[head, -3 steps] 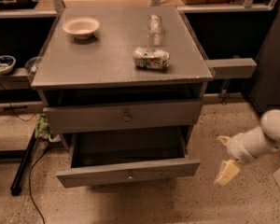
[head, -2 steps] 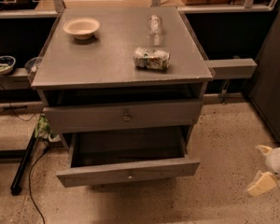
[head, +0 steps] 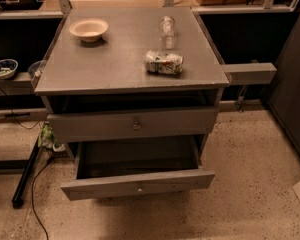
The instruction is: Open middle drawer
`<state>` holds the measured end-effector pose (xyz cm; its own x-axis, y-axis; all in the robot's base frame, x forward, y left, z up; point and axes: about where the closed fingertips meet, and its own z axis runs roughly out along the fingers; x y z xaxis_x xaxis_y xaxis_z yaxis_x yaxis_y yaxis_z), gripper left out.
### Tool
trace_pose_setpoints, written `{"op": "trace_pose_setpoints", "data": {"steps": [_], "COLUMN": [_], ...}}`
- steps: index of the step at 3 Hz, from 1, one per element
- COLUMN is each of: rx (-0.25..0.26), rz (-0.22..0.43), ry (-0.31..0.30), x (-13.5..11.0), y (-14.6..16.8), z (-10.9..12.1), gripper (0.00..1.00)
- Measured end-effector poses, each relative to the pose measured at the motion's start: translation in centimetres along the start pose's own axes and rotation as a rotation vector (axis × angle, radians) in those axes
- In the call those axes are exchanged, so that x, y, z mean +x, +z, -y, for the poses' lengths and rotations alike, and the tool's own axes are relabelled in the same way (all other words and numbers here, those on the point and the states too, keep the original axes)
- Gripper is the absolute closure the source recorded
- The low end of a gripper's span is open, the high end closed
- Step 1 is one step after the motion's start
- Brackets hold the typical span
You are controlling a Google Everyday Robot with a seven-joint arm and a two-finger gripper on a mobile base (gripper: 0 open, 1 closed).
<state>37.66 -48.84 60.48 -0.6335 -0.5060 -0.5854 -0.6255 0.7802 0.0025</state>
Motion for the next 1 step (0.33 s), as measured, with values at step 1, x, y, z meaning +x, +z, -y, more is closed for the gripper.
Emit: {"op": "trace_pose_setpoints", "data": {"steps": [1], "rx": [0.000], "rz": [0.000], "ry": [0.000], "x": [0.00], "y": [0.00], "z": [0.00], "gripper": [0.00]}}
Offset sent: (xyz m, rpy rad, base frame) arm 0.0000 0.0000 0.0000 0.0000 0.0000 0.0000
